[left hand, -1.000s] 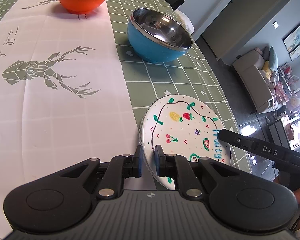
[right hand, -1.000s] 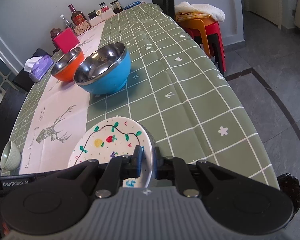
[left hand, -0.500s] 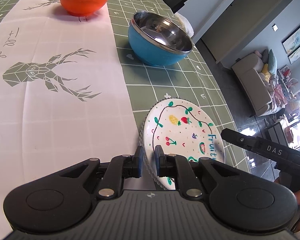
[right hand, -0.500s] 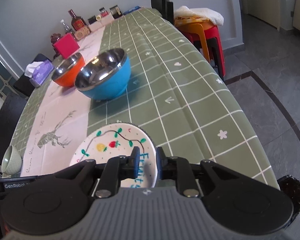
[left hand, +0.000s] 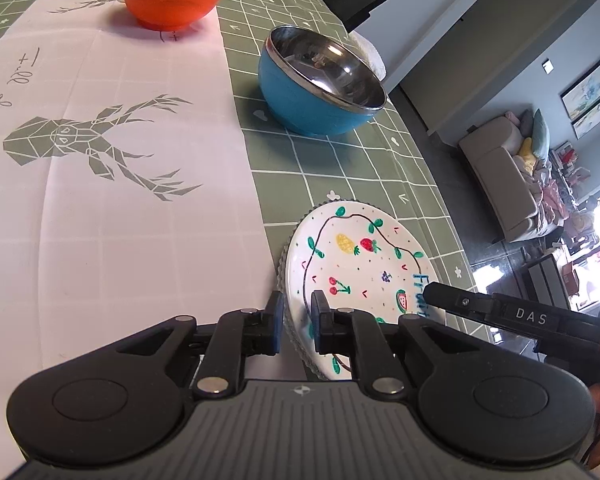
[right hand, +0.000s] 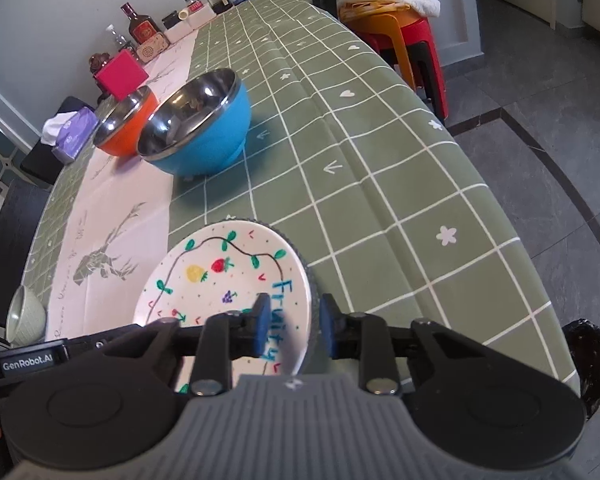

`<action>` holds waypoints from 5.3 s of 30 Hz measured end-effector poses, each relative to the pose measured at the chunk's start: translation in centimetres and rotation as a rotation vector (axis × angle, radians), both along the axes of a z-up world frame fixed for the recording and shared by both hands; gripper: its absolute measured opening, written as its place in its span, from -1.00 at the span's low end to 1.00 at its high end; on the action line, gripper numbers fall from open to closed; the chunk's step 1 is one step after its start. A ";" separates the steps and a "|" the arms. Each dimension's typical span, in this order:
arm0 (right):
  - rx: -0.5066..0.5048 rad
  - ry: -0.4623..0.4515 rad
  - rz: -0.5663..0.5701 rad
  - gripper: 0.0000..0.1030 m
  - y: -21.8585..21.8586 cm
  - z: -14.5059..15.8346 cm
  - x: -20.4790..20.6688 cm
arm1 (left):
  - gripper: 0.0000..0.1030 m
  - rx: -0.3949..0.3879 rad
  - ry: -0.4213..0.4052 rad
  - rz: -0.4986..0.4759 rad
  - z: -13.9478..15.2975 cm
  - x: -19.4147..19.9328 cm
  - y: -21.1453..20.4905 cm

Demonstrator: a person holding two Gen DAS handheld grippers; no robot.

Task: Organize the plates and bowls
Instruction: 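Open the left gripper and release the painted plate, then move the left gripper to the blue bowl rim and close, then carry the blue bowl with the left gripper toward the green bowl, then lower the blue bowl and open the left gripper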

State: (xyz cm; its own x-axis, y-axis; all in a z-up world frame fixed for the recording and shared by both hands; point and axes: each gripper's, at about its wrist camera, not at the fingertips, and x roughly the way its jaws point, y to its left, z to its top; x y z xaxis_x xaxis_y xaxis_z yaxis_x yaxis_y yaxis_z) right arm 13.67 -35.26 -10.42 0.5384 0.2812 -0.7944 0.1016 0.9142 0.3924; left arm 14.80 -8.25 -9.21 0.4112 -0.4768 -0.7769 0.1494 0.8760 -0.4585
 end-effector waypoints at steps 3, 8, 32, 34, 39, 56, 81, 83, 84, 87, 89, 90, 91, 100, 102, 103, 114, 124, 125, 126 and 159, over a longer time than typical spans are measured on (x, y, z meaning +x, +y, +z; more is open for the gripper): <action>-0.013 -0.005 0.009 -0.56 0.0 0.0 -0.1 | -0.71 0.021 -0.008 -0.008 0.1 -0.1 -0.2; -0.024 -0.009 0.011 -0.54 0.1 0.1 0.0 | -0.72 -0.005 -0.006 0.004 -0.1 -0.1 0.3; -0.074 -0.245 0.022 0.21 3.7 5.8 4.8 | 0.53 0.021 -0.278 0.032 6.4 4.9 1.0; -0.068 -0.252 0.019 0.22 4.3 6.3 6.3 | 0.57 0.023 -0.286 0.050 6.5 5.9 1.2; -0.062 -0.246 0.009 0.22 5.5 6.7 9.6 | 0.57 0.020 -0.291 0.080 6.8 8.3 1.9; 0.004 -0.062 -0.050 0.02 5.1 3.1 17.0 | 0.56 0.079 -0.161 0.026 3.7 16.2 1.4; 0.082 -0.053 -0.084 -0.73 3.4 2.7 16.9 | -0.65 0.178 -0.098 0.002 2.9 16.7 -0.8; 0.080 -0.064 -0.074 -0.73 3.6 3.2 16.6 | -0.65 0.184 -0.105 0.009 3.5 16.1 -0.5; 0.080 -0.069 -0.068 -0.74 3.8 3.4 16.4 | -0.65 0.189 -0.110 0.011 3.8 15.8 -0.4; 0.089 -0.084 -0.041 -0.75 4.2 4.0 15.8 | -0.65 0.194 -0.125 0.032 5.0 14.6 0.3; 0.101 -0.093 -0.023 -0.76 4.6 4.3 15.3 | -0.65 0.202 -0.138 0.046 5.7 13.7 0.8; 0.104 -0.096 -0.014 -0.77 4.8 4.5 15.0 | -0.65 0.209 -0.148 0.053 6.1 13.2 1.0; 0.106 -0.101 -0.004 -0.78 5.0 4.7 14.7 | -0.65 0.216 -0.155 0.057 6.4 12.7 1.2; 0.122 -0.136 0.120 -0.78 8.1 6.7 11.5 | -0.65 0.275 -0.174 0.085 9.5 8.4 4.1; 0.132 -0.135 0.150 -0.79 8.9 6.9 11.0 | -0.65 0.293 -0.162 0.088 9.7 7.5 4.9; 0.134 -0.132 0.165 -0.79 9.3 6.9 10.7 | -0.65 0.295 -0.151 0.090 9.6 7.1 5.4; 0.112 -0.103 0.361 -0.78 14.0 6.0 7.1 | -0.64 0.237 0.029 0.107 7.5 1.9 11.4; 0.074 -0.024 0.473 -0.77 17.1 3.4 5.3 | -0.64 0.237 0.154 0.088 4.3 -0.4 13.8; 0.073 -0.013 0.480 -0.77 17.3 3.2 5.3 | -0.64 0.240 0.159 0.084 4.2 -0.4 13.9; 0.072 -0.005 0.486 -0.77 17.4 3.0 5.3 | -0.64 0.244 0.164 0.079 4.1 -0.4 13.9; 0.113 0.025 0.467 -0.16 16.8 2.1 6.3 | -0.10 0.251 0.110 0.033 5.5 1.4 14.7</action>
State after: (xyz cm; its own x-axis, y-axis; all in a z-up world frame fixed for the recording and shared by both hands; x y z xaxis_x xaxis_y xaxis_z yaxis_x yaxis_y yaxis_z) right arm 19.92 -18.44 -8.31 0.3154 0.5735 -0.7560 -0.2989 0.8162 0.4945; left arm 16.20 6.45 -3.75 0.3302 -0.2516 -0.9098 0.0800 0.9678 -0.2387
